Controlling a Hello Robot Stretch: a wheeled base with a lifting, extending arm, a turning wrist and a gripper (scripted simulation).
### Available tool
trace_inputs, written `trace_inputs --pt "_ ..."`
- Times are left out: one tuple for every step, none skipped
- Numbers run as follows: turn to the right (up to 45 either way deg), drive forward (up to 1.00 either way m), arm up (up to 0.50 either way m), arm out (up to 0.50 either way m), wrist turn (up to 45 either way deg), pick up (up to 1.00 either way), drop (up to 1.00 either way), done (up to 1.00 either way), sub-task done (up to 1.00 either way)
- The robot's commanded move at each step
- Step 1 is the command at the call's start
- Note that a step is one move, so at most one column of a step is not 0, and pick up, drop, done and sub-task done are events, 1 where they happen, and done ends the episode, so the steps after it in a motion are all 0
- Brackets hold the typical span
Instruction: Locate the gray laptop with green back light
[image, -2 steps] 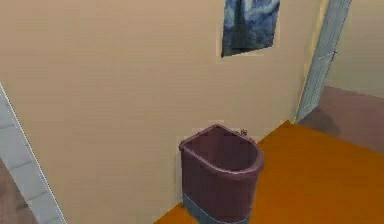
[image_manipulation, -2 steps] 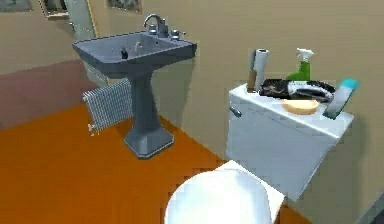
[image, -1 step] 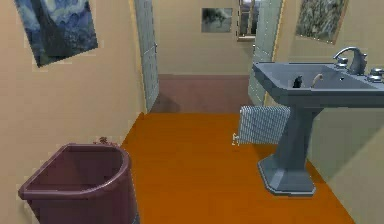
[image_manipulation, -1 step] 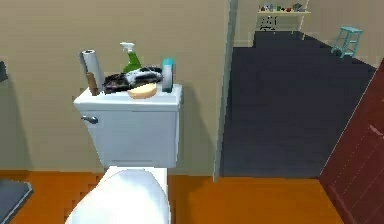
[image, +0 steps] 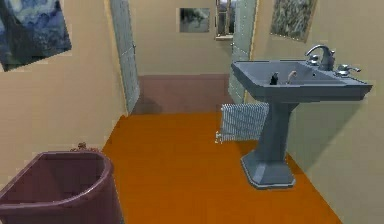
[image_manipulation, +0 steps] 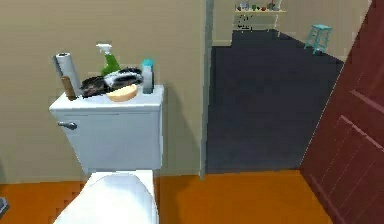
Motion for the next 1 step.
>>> trace_inputs --pt "0.0 1.0 0.0 0.0 0.0 0.0 0.0 0.0 0.0"
